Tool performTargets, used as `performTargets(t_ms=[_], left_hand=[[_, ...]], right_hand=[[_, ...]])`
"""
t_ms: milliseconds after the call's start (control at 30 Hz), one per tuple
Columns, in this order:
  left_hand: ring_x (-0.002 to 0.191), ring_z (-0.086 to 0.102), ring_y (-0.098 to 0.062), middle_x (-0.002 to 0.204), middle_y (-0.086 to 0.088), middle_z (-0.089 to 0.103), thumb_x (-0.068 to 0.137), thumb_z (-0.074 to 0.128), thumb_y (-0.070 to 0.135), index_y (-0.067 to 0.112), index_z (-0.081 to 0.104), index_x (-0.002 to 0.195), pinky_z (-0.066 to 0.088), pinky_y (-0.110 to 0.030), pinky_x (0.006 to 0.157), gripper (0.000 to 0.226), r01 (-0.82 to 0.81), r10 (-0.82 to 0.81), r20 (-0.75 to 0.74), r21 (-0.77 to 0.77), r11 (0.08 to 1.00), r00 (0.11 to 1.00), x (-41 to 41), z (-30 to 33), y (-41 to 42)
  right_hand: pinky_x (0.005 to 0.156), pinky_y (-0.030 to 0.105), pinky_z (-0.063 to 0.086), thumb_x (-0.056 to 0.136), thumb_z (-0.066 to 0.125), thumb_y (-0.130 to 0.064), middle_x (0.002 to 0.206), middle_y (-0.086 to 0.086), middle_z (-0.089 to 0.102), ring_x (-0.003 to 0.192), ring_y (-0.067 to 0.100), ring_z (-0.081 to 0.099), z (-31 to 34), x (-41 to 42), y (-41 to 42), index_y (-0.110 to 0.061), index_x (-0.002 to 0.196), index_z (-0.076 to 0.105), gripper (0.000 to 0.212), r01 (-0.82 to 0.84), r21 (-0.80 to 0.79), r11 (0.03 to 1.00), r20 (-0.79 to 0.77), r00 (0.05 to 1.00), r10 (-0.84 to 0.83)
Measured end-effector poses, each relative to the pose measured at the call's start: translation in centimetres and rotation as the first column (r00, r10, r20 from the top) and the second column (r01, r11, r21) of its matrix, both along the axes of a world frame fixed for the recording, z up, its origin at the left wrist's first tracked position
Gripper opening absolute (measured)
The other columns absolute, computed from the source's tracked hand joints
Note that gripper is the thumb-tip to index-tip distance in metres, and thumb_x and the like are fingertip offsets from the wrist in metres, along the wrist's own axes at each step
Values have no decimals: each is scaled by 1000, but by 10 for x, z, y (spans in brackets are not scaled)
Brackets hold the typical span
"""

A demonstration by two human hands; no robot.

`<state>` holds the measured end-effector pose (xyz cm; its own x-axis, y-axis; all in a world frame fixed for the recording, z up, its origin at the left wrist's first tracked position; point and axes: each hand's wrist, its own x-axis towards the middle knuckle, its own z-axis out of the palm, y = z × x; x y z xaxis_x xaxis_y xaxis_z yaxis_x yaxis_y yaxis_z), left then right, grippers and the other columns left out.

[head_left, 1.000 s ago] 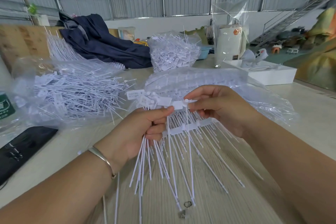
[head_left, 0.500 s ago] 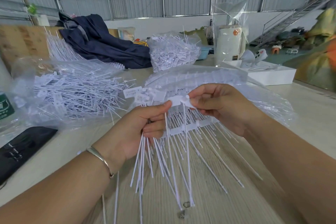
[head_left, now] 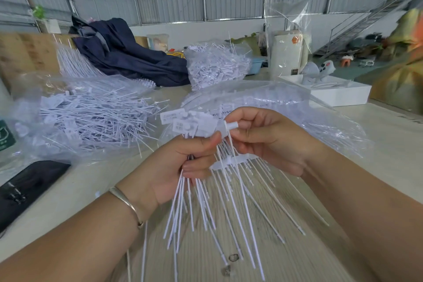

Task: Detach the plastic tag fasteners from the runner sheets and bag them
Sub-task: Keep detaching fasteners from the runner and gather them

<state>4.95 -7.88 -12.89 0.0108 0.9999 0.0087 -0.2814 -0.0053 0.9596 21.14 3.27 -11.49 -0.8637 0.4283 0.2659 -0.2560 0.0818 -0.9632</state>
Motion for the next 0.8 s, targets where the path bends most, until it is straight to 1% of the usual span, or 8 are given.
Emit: performTargets(t_ms=[100,167,200,300,333,467,633,800], left_hand=[[32,23,-2,47,8,27,74,75,18,15,43,60,18,-14,33,34,-78,79,46,-12,997,996,-3,1,2],[31,22,-3,43,7,30,77,68,20,16,40,57,15,-16,34,34,-160,160,16,-36,986,987,-2,0,4],[32,21,-4,45,6,31,76,67,21,16,41,58,15,-16,34,32,-207,206,-10,-38,978,978,-2,0,5],[39,22,-7,63,-2,36,71,73,24,12,59,61,19,-16,33,20,-324,321,-70,-20,946,944,1,-3,7],[40,23,-7,63,-3,37,70,74,25,11,62,61,20,-16,34,20,-342,340,-88,-16,939,936,1,-3,7],[38,24,-8,45,2,35,77,72,25,13,51,56,20,-17,37,32,-331,327,-178,9,944,928,3,-3,4],[38,26,-9,48,1,41,69,76,22,14,52,57,20,-19,38,28,-367,360,-177,-6,930,916,5,-2,6],[37,23,-10,46,0,37,78,74,14,16,51,51,21,-19,37,35,-372,366,-186,-2,928,912,3,-3,6]], right_hand=[[57,19,41,72,70,-15,70,4,56,58,13,44,2,0,3,-8,94,65,24,75,-27,997,-6,997,-75],[55,19,40,70,72,-17,71,8,51,57,14,42,3,0,3,-9,91,67,23,96,-27,995,17,995,-95],[54,19,39,71,72,-18,70,9,51,57,14,43,3,0,2,-11,90,68,21,105,-8,994,44,994,-105],[50,18,40,80,72,-12,61,5,55,53,13,48,0,-1,-2,-10,93,66,15,147,83,986,121,980,-156],[50,18,40,82,71,-9,59,5,56,52,13,47,0,-1,-2,-8,94,65,13,164,100,981,129,976,-176],[50,18,40,82,73,-7,57,4,58,50,12,48,1,-1,-2,-6,93,65,13,229,111,967,123,962,-242],[56,19,41,85,68,-2,64,1,60,56,9,51,-1,-1,-1,-7,89,69,6,223,141,964,123,963,-241],[58,20,37,89,61,3,61,2,55,58,10,47,-2,-1,1,-5,91,71,13,235,206,950,121,957,-263]])
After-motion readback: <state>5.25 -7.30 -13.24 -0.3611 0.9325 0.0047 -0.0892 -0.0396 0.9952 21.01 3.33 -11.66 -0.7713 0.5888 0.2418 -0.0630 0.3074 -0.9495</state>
